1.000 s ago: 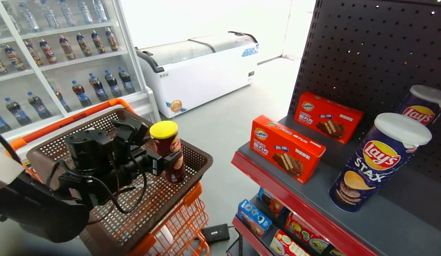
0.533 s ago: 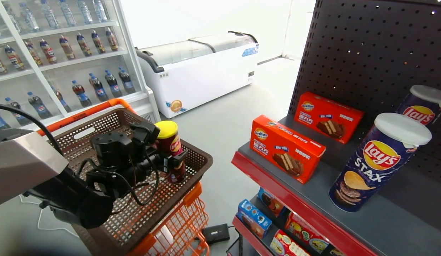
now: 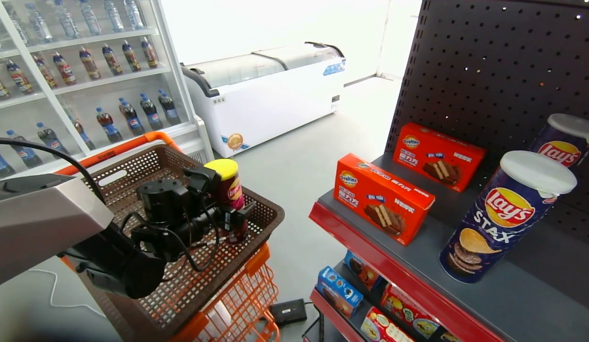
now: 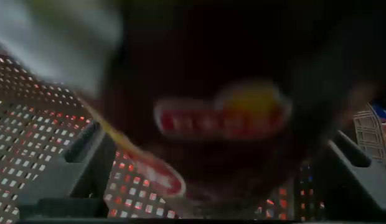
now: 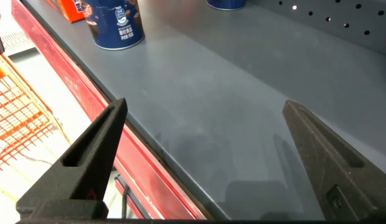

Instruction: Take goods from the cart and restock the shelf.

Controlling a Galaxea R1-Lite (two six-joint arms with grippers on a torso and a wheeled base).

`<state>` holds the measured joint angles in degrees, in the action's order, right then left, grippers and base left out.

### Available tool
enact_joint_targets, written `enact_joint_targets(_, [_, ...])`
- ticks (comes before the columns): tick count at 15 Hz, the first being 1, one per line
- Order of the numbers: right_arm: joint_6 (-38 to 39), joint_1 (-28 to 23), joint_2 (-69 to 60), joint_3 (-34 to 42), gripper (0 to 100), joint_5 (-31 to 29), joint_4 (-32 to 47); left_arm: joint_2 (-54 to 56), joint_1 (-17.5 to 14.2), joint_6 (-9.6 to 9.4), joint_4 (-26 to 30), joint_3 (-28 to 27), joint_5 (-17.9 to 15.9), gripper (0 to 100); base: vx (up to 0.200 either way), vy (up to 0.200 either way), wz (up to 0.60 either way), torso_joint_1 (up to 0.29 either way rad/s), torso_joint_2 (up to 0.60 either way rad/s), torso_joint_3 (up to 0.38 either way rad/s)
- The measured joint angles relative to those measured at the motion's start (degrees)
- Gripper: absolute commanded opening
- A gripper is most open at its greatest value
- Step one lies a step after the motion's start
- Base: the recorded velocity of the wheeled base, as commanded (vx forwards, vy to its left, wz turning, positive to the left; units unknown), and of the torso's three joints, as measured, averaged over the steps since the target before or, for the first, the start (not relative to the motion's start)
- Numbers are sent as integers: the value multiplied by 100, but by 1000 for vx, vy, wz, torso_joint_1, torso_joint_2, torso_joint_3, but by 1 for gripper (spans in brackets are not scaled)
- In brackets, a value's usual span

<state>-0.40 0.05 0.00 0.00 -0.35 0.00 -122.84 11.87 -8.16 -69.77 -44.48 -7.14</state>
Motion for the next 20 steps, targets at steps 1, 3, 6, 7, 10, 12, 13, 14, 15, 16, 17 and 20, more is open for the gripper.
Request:
enact_joint_targets(1, [-2,0,0,0,100,2,0,-15,0,1,2,-2,1,100,0,0,0,0,0,0])
enact_joint_targets(3, [-2,2,0,0,100,0,0,-37,0,30,-82,-5,-5,0,0,0,0,0,0,0])
enact_joint_targets(6, [-2,5,0,0,100,0,0,-39,16,80,-154,-79,-11,0,0,0,0,0,0,0])
enact_joint_targets(7, [-2,5,0,0,100,-2,0,-34,20,77,-158,-74,-7,0,0,0,0,0,0,0])
enact_joint_targets(10, [-2,0,0,0,100,0,0,162,35,-84,-178,-22,213,0,0,0,0,0,0,0])
enact_joint_targets(12, [0,0,0,0,100,-2,0,446,74,-148,-145,83,261,0,0,0,0,0,0,0])
enact_joint_targets(13, [0,0,-2,0,100,0,0,631,96,-150,-93,121,258,0,0,0,0,0,0,0])
enact_joint_targets(14, [-2,0,0,0,100,-2,0,811,124,-148,50,144,241,0,0,0,0,0,0,0])
enact_joint_targets(15, [-2,2,0,0,100,0,0,1047,160,-145,351,160,200,0,0,0,0,0,0,0])
enact_joint_targets(16, [-2,6,0,0,100,0,0,1268,190,-141,641,162,132,0,0,0,0,0,0,0])
enact_joint_targets(17, [-2,5,0,0,100,0,0,1513,207,-132,914,162,4,0,0,0,0,0,0,0])
enact_joint_targets(20, [-2,0,0,0,100,-2,0,2313,278,-46,1833,140,-523,0,0,0,0,0,0,0])
